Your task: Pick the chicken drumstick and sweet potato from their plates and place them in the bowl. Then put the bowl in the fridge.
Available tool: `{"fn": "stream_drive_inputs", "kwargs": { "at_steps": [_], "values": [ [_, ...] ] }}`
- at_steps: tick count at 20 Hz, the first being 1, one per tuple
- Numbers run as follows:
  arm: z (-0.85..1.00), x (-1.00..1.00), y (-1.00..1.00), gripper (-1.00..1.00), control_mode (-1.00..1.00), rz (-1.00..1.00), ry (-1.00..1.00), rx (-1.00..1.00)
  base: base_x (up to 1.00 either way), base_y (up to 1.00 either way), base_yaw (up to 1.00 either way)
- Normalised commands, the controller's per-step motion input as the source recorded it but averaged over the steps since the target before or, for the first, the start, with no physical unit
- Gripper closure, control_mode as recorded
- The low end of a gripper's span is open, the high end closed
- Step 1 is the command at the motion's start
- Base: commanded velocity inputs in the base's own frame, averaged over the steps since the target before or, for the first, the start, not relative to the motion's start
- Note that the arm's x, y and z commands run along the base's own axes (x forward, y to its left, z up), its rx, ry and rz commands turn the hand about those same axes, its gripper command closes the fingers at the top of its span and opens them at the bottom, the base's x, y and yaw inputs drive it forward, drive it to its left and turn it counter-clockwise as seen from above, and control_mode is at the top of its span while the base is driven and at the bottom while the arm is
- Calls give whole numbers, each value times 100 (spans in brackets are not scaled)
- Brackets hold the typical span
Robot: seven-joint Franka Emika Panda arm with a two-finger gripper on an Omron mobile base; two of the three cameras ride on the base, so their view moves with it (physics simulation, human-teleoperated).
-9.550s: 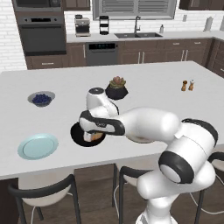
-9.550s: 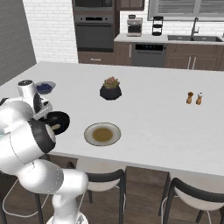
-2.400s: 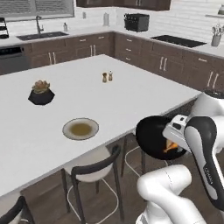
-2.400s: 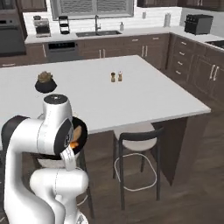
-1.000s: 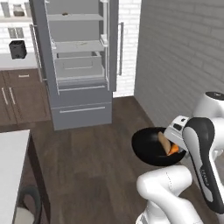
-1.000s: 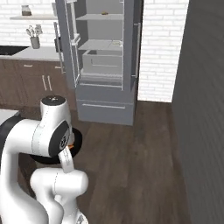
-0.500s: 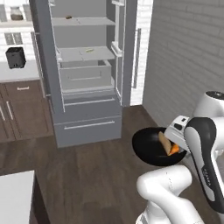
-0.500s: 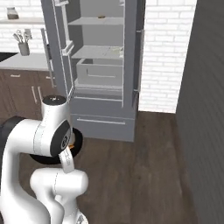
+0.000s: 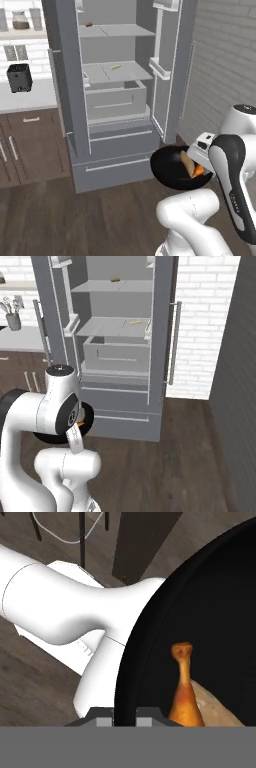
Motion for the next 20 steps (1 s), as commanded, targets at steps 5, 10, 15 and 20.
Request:
{"fn": "stream_drive_inputs", "kwargs": {
  "at_steps": [5, 10, 15, 20],
  "values": [
    [0, 0, 0, 100, 100, 0, 0, 0, 90, -1, -8],
    [0, 0, 0, 100, 100, 0, 0, 0, 86, 15, -9],
    [0, 0, 0, 100, 100, 0, 0, 0, 71, 5, -13],
    [0, 0, 0, 100, 100, 0, 0, 0, 62, 41, -11]
  ]
}}
